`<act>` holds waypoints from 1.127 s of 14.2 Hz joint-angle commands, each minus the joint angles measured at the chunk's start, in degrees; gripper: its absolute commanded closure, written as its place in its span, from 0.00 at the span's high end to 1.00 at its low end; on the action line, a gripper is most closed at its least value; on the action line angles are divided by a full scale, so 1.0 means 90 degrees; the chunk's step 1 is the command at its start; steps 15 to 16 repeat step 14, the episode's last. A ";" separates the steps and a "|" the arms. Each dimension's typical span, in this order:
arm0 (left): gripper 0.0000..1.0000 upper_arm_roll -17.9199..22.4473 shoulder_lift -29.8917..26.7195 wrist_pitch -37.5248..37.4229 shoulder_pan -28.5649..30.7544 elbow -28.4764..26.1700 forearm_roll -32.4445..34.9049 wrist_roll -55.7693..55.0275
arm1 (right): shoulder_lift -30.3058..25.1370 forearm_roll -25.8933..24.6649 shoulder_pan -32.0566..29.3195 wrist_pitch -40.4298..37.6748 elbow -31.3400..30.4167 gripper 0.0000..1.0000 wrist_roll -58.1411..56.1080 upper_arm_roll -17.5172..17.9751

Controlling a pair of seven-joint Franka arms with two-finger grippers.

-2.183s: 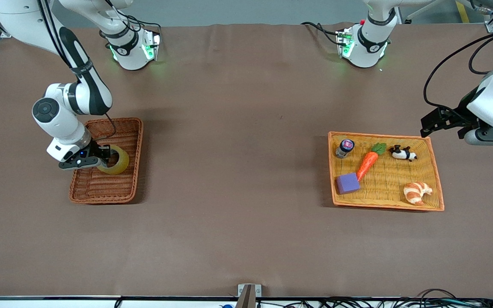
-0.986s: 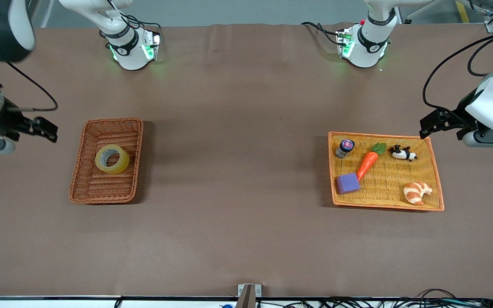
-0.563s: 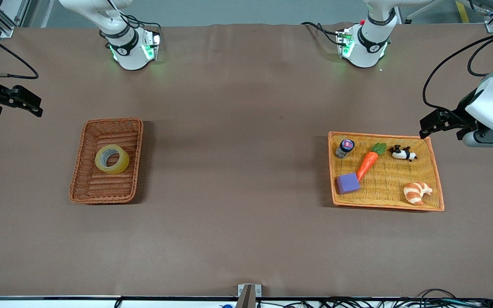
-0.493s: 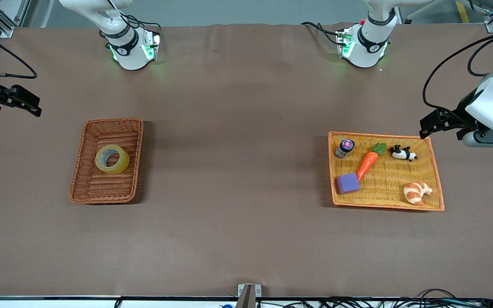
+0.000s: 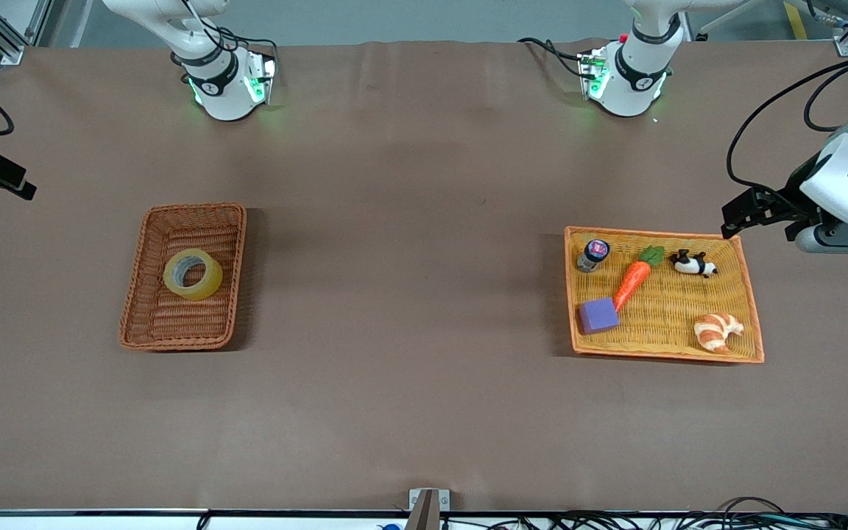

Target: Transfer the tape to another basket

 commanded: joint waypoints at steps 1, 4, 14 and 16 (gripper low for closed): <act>1.00 -0.0013 0.0007 0.0035 -0.0013 0.0061 0.0142 -0.0079 | 0.0041 0.0142 -0.0018 -0.0095 0.0080 1.00 0.0081 0.0023; 1.00 -0.0013 0.0016 0.0094 -0.0013 0.0061 0.0142 -0.0079 | 0.0041 0.0142 0.0001 -0.0144 0.0100 1.00 0.0023 0.0013; 1.00 0.0056 0.0230 0.0065 0.0016 0.0605 0.0152 -0.0011 | 0.0041 0.0074 0.0040 -0.0134 0.0100 1.00 -0.0017 0.0032; 1.00 0.0056 0.0230 0.0065 0.0016 0.0605 0.0152 -0.0011 | 0.0041 0.0074 0.0040 -0.0134 0.0100 1.00 -0.0017 0.0032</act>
